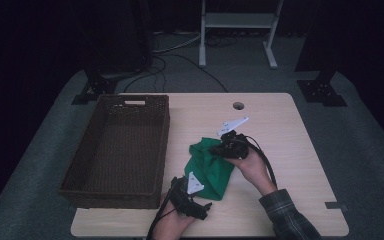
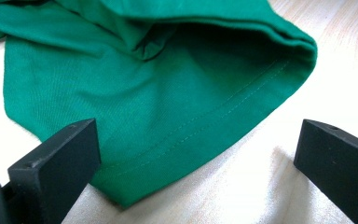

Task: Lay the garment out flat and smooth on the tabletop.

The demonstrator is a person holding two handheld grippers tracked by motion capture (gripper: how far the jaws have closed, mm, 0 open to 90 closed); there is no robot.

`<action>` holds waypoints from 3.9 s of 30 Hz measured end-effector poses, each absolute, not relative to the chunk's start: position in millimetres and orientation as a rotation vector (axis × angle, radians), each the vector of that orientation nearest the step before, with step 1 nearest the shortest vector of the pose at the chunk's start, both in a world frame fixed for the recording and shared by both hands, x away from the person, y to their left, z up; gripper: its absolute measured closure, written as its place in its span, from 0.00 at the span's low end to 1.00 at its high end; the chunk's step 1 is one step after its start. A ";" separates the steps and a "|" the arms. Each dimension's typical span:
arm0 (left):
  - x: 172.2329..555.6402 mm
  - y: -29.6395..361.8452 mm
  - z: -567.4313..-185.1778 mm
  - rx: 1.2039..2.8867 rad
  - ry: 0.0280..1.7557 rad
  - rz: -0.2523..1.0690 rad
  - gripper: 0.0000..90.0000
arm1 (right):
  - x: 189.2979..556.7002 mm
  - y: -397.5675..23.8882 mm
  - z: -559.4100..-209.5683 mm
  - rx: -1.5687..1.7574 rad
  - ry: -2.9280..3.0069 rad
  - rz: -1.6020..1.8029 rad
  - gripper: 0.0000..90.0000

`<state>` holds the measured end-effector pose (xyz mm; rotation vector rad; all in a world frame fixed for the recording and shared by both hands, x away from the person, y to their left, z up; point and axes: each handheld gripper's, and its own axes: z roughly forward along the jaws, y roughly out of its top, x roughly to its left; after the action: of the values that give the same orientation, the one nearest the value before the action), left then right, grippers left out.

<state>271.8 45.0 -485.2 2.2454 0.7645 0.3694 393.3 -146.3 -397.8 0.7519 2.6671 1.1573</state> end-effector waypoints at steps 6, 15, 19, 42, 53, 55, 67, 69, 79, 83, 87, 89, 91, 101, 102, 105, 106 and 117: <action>271.7 44.9 -485.2 2.243 0.767 0.369 0.00 | 388.8 -154.7 -394.1 0.742 2.653 1.159 0.97; 271.7 44.8 -485.3 2.242 0.768 0.369 0.00 | 379.9 -169.5 -388.0 0.747 2.616 1.182 0.97; 271.7 44.8 -485.3 2.240 0.770 0.369 0.00 | 376.9 -176.1 -390.3 0.756 2.612 1.180 0.97; 271.9 45.0 -485.3 2.242 0.769 0.372 0.00 | 361.4 -217.1 -401.9 0.848 2.556 1.245 0.97; 271.9 45.1 -485.2 2.244 0.768 0.372 0.00 | 353.2 -229.0 -408.3 0.879 2.545 1.256 0.97; 271.9 45.1 -485.2 2.244 0.767 0.372 0.00 | 352.4 -230.3 -408.5 0.883 2.543 1.251 0.97; 271.7 45.8 -485.1 2.245 0.758 0.367 0.00 | 344.7 -247.7 -413.2 0.914 2.531 1.209 0.97; 271.6 46.7 -485.1 2.243 0.752 0.361 0.00 | 343.9 -249.8 -414.3 0.923 2.529 1.209 0.97; 271.9 48.9 -484.7 2.226 0.759 0.349 0.00 | 339.3 -263.8 -417.2 0.964 2.519 1.188 0.97; 271.9 49.1 -484.5 2.227 0.758 0.343 0.00 | 337.8 -272.0 -417.9 0.989 2.504 1.198 0.97; 271.4 49.3 -484.4 2.228 0.753 0.342 0.00 | 337.0 -277.7 -420.0 1.010 2.501 1.189 0.97; 270.4 50.7 -484.3 2.225 0.753 0.338 0.00 | 336.1 -279.7 -421.4 1.015 2.501 1.181 0.97; 269.7 52.0 -484.3 2.219 0.754 0.334 0.00 | 334.7 -281.8 -422.5 1.026 2.501 1.172 0.97; 270.3 58.7 -482.9 2.202 0.777 0.332 0.00 | 326.7 -297.1 -425.3 1.069 2.483 1.166 0.97; 270.3 58.5 -483.0 2.201 0.776 0.331 0.00 | 326.2 -299.2 -425.7 1.074 2.481 1.164 0.97; 270.0 57.7 -483.2 2.204 0.773 0.330 0.00 | 325.1 -305.6 -426.6 1.093 2.470 1.164 0.97; 270.0 57.5 -483.3 2.204 0.771 0.330 0.00 | 324.8 -307.8 -426.8 1.099 2.466 1.161 0.97; 271.3 55.1 -483.5 2.196 0.756 0.328 0.00 | 324.6 -332.9 -433.2 1.188 2.434 1.150 0.97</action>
<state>271.3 55.1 -483.5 2.1964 0.7557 0.3279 324.6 -332.9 -433.2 1.1879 2.4343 1.1499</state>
